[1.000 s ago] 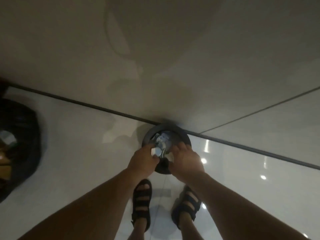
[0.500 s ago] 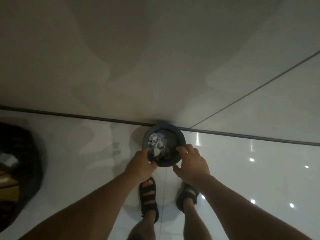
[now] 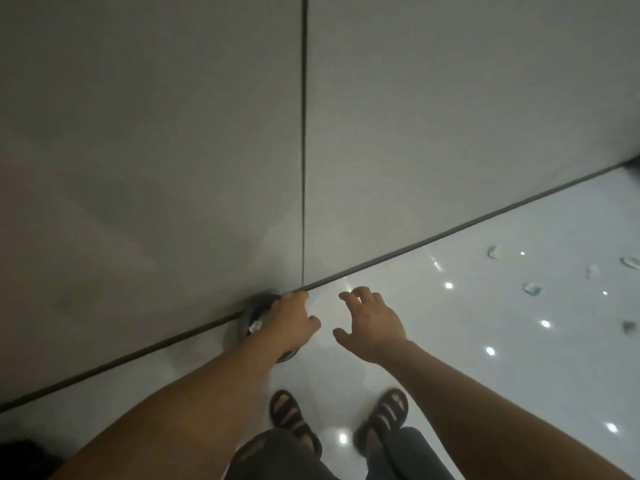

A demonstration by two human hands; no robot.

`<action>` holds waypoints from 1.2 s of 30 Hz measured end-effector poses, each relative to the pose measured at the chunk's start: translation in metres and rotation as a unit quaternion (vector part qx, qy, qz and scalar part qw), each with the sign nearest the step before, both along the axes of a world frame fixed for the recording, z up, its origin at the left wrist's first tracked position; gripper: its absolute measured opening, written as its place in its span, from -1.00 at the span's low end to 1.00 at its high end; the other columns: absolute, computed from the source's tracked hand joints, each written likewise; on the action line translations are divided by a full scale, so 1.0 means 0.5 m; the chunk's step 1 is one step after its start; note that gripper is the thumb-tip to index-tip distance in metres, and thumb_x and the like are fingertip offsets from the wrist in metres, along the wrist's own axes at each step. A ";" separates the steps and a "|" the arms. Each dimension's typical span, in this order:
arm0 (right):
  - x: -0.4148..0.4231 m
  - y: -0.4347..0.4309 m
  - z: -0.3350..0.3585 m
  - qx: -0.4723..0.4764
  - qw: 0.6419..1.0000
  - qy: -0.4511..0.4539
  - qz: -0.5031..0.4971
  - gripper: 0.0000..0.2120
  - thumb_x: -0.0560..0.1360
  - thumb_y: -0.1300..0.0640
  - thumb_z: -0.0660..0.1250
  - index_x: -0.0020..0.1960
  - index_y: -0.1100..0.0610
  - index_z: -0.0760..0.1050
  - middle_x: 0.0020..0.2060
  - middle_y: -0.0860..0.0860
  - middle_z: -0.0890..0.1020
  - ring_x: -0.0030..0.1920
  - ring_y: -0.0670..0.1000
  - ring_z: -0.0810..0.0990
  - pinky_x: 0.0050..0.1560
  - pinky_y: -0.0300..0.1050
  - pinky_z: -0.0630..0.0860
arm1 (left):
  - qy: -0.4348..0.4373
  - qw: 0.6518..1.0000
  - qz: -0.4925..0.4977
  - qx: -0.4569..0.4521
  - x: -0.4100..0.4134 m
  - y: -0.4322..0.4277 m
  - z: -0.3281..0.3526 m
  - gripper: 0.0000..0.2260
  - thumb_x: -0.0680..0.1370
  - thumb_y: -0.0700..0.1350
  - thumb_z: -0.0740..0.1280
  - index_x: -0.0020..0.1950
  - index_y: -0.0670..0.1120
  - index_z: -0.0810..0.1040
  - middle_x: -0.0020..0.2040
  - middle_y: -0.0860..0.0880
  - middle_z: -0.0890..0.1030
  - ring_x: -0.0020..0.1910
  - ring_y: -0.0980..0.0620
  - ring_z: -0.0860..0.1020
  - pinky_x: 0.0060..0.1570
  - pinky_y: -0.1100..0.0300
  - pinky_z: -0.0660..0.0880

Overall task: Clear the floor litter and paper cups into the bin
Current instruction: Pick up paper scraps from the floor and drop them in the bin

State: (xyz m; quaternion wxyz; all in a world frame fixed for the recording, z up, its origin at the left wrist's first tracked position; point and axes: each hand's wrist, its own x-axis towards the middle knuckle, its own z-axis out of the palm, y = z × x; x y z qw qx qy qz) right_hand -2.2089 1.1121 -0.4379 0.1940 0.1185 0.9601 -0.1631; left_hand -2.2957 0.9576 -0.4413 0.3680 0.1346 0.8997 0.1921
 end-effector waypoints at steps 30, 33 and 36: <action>0.580 0.874 0.193 0.042 0.927 -0.008 -0.372 -0.32 0.47 -0.14 0.28 0.51 0.00 0.13 0.41 0.02 0.24 0.34 0.10 0.31 0.20 0.01 0.45 | 0.017 0.929 -0.369 0.022 0.365 1.034 0.207 -0.38 0.53 0.04 0.27 0.53 -0.04 0.12 0.49 -0.09 0.19 0.34 -0.11 0.37 0.27 0.02 0.41; 0.553 0.971 0.177 0.050 0.925 -0.026 -0.375 -0.32 0.48 -0.13 0.28 0.51 0.01 0.13 0.41 0.02 0.24 0.34 0.10 0.31 0.20 0.02 0.46 | 0.011 0.925 -0.379 0.018 0.341 1.139 0.184 -0.38 0.53 0.04 0.26 0.54 -0.04 0.11 0.49 -0.08 0.19 0.28 -0.09 0.42 0.23 0.05 0.44; 0.528 1.074 0.168 0.053 0.921 -0.038 -0.384 -0.31 0.48 -0.13 0.28 0.51 0.00 0.12 0.40 0.02 0.24 0.33 0.10 0.31 0.17 0.01 0.47 | -0.002 0.922 -0.387 0.023 0.313 1.255 0.167 -0.38 0.54 0.03 0.26 0.54 -0.04 0.10 0.49 -0.09 0.18 0.30 -0.10 0.41 0.25 0.04 0.43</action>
